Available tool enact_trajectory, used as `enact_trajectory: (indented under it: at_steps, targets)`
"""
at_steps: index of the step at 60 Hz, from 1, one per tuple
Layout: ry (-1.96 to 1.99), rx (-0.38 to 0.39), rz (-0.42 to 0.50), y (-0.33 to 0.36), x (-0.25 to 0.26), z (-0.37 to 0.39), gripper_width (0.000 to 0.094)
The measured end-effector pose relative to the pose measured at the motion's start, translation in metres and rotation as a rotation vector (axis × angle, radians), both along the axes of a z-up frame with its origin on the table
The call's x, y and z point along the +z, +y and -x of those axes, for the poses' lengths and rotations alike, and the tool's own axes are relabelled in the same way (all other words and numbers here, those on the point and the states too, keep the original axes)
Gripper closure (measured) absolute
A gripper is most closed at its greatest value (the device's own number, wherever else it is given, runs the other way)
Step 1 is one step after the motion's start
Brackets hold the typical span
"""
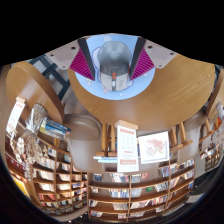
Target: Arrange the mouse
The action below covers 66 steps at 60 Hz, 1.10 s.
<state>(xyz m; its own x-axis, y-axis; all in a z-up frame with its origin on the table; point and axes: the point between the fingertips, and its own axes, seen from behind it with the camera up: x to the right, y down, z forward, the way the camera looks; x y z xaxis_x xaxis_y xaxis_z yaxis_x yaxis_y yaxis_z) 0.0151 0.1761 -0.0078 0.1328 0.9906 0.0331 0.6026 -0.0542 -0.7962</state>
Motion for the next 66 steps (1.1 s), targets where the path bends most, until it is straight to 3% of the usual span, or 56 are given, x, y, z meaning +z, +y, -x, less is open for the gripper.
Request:
enact_trajectory:
  at_steps: [3, 4, 17, 26, 30, 47, 56, 66]
  targets:
    - [0.012, -0.013, -0.023, 0.005, 0.007, 0.002, 0.0084]
    - [0.017, -0.016, -0.027, 0.005, 0.010, 0.001, 0.0071]
    - [0.096, 0.006, -0.071, -0.019, 0.082, -0.052, 0.0079]
    - [0.129, -0.017, -0.066, -0.049, 0.120, -0.135, 0.0083]
    - [0.141, 0.014, -0.058, -0.069, 0.132, -0.171, 0.0082]
    - [0.130, 0.052, 0.002, -0.126, 0.129, -0.288, 0.0085]
    - [0.145, 0.093, -0.043, -0.132, 0.134, -0.303, 0.0082]
    - [0.134, 0.094, -0.026, -0.133, 0.131, -0.307, 0.0083]
